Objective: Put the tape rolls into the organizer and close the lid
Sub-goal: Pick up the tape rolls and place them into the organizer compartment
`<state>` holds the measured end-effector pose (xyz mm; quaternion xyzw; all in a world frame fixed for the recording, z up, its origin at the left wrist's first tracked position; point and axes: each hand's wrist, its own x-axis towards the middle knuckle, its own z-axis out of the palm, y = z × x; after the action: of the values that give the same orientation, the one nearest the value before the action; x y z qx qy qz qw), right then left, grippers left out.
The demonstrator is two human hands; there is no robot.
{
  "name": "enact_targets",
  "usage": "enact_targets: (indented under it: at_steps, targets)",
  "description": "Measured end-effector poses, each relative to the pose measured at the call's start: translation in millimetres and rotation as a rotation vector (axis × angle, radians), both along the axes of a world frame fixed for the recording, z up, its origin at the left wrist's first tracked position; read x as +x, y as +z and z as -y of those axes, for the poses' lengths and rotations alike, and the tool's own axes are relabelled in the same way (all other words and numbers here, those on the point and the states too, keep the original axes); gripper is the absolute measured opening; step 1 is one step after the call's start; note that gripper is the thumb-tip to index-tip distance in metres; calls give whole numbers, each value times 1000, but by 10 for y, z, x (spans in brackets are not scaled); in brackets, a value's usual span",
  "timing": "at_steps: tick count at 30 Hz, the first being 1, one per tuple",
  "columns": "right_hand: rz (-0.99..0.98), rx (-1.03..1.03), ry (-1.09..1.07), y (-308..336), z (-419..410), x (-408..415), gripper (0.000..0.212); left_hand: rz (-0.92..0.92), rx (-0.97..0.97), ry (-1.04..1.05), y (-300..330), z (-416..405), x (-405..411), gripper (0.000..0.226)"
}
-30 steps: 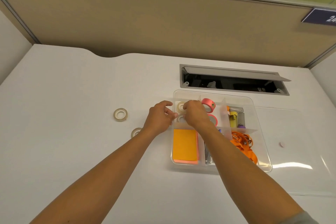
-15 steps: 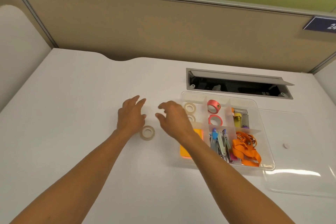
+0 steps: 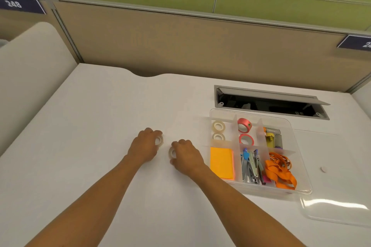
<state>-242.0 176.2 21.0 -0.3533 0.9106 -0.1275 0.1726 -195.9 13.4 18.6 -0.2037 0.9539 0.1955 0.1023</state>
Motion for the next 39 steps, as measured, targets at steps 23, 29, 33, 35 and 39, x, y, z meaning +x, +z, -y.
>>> enact_targets:
  at_steps: [23,29,33,35,39]
  targets:
    - [24,-583,-668,610,-1514,-757,54,-270,216,-305,717,-1027,-992,52]
    - [9,-609,-710,529,-1598,-795,50,-207,-22,-380,601,-1358,-1394,51]
    - [7,-625,-708,482,-1649,-788,46,-165,-120,-363,433,-1451,-1527,43]
    - [26,-629,-716,460,-1674,-788,47,-160,-195,-366,364,-1473,-1564,37]
    - [53,-640,-732,453,-1686,-791,49,-151,-320,-383,274,-1500,-1626,37]
